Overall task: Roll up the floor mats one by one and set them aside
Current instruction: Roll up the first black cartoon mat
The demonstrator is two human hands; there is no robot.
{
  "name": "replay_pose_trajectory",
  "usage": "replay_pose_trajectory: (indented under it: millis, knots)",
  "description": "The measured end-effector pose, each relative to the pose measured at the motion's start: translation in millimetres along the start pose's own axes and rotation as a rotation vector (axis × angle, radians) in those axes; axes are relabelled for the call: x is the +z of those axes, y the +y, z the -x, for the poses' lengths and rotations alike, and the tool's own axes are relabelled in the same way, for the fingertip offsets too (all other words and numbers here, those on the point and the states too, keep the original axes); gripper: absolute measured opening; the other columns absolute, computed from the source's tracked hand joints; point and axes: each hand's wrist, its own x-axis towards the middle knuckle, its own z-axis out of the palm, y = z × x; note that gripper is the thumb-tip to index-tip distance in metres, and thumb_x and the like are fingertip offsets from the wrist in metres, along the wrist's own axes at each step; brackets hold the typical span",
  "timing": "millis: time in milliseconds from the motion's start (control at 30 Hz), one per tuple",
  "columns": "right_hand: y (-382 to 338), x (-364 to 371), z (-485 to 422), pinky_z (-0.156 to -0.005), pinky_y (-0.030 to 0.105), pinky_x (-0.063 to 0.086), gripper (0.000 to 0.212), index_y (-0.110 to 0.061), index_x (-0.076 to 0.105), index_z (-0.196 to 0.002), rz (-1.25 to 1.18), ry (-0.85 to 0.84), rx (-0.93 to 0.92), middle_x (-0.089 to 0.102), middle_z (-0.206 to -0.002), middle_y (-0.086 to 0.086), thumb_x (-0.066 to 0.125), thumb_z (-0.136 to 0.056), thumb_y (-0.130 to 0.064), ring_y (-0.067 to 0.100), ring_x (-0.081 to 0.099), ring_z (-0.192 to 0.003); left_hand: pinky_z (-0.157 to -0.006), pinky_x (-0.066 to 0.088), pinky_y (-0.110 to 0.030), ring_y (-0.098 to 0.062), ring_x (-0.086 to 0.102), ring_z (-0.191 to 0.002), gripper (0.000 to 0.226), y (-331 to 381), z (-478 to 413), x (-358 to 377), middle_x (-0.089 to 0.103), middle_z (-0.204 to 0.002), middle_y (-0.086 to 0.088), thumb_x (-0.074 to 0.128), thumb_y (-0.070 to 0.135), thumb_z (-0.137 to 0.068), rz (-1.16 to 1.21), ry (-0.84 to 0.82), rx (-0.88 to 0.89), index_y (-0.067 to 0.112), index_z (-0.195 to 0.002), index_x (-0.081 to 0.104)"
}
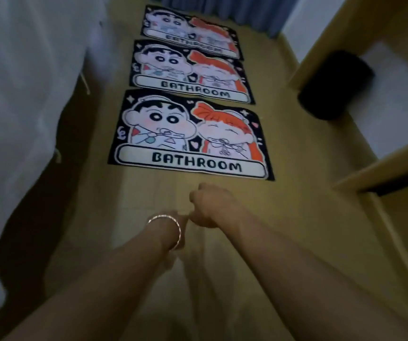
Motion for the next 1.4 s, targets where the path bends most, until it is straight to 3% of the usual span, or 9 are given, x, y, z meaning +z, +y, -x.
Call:
replay_pose_trajectory:
  millis: [167,300,400,500,633,767,900,1133,1400]
  knots:
    - [22,75,-81,-0.101,0.041,0.041,0.049,-0.015,0.045,-0.136,-0.218,0.033,-0.048,0.043,-0.135,0.013,0.049,-0.092,-0.036,0.031,0.045,-0.123,-0.099,0.039,-0.057,-0.038,0.023,-0.136,0.106,-24,-53,54,0.018,-0.150,-0.008,0.076,0.038,-0.070,0.000,-0.076,-0.221,0.036,-0.148,0.005]
    - [52,145,-109,-0.104,0.044,0.037,0.059,-0.018,0.035,-0.139,-0.167,-0.005,-0.065,0.031,-0.144,0.013,0.055,-0.090,-0.043,0.033,0.032,-0.130,-0.102,0.034,-0.061,-0.048,-0.016,-0.138,0.111,-8,-82,97,-0.029,-0.152,-0.008,0.069,0.018,-0.079,0.123,-0.097,-0.393,0.044,-0.144,-0.017]
    - [58,149,-137,-0.110,0.054,0.028,0.077,-0.025,0.020,-0.147,-0.108,0.012,-0.114,0.008,-0.157,0.009,0.060,-0.086,-0.049,0.036,0.009,-0.142,-0.102,0.035,-0.060,-0.050,-0.017,-0.137,0.114,-6,-90,94,-0.031,-0.152,-0.005,0.073,0.018,-0.077,0.200,-0.065,-0.430,0.048,-0.143,-0.015]
    - [57,131,-164,-0.111,0.059,0.024,0.085,-0.031,0.016,-0.148,-0.134,-0.091,-0.150,-0.001,-0.159,0.005,0.068,-0.081,-0.042,0.037,-0.001,-0.144,-0.103,0.033,-0.060,-0.051,-0.018,-0.136,0.117,-7,-91,93,-0.031,-0.152,-0.005,0.076,0.016,-0.074,0.209,-0.083,-0.442,0.050,-0.142,-0.014]
    - [58,120,-174,-0.111,0.056,0.026,0.081,-0.031,0.017,-0.149,-0.107,-0.108,-0.159,0.000,-0.158,0.005,0.065,-0.084,-0.024,0.037,0.003,-0.143,-0.106,0.029,-0.061,-0.052,-0.019,-0.135,0.120,-9,-90,93,-0.032,-0.152,-0.007,0.076,0.008,-0.074,0.208,-0.098,-0.449,0.051,-0.142,-0.013]
    - [66,120,-186,-0.110,0.050,0.027,0.050,-0.019,0.039,-0.135,0.017,0.156,-0.172,0.011,-0.155,0.012,0.052,-0.091,-0.037,0.036,0.015,-0.140,-0.106,0.031,-0.055,-0.050,-0.022,-0.135,0.117,-7,-93,88,-0.035,-0.150,-0.005,0.070,-0.001,-0.077,0.238,-0.107,-0.475,0.053,-0.141,-0.012]
    - [78,118,-202,-0.116,0.051,0.012,0.051,-0.009,0.042,-0.136,0.082,0.246,-0.115,0.009,-0.157,0.015,0.039,-0.097,-0.041,0.035,0.007,-0.144,-0.103,0.034,-0.052,-0.052,-0.021,-0.135,0.112,-6,-97,86,-0.036,-0.150,-0.008,0.063,-0.005,-0.081,0.228,-0.095,-0.473,0.052,-0.142,-0.014]
    - [74,121,-206,-0.116,0.052,0.012,0.047,-0.002,0.046,-0.133,0.087,0.284,-0.064,0.016,-0.156,0.014,0.033,-0.101,-0.034,0.032,0.010,-0.145,-0.099,0.038,-0.055,-0.048,-0.025,-0.135,0.116,-9,-97,92,-0.038,-0.148,-0.003,0.067,-0.002,-0.079,0.290,-0.085,-0.466,0.055,-0.139,-0.014]
    - [86,121,-208,-0.116,0.051,0.004,0.058,-0.006,0.019,-0.149,0.110,0.198,-0.019,-0.005,-0.159,0.012,0.026,-0.103,-0.041,0.033,-0.004,-0.146,-0.099,0.037,-0.061,-0.046,-0.026,-0.135,0.116,-10,-94,90,-0.038,-0.149,-0.001,0.072,0.006,-0.077,0.331,-0.100,-0.448,0.053,-0.141,-0.011]
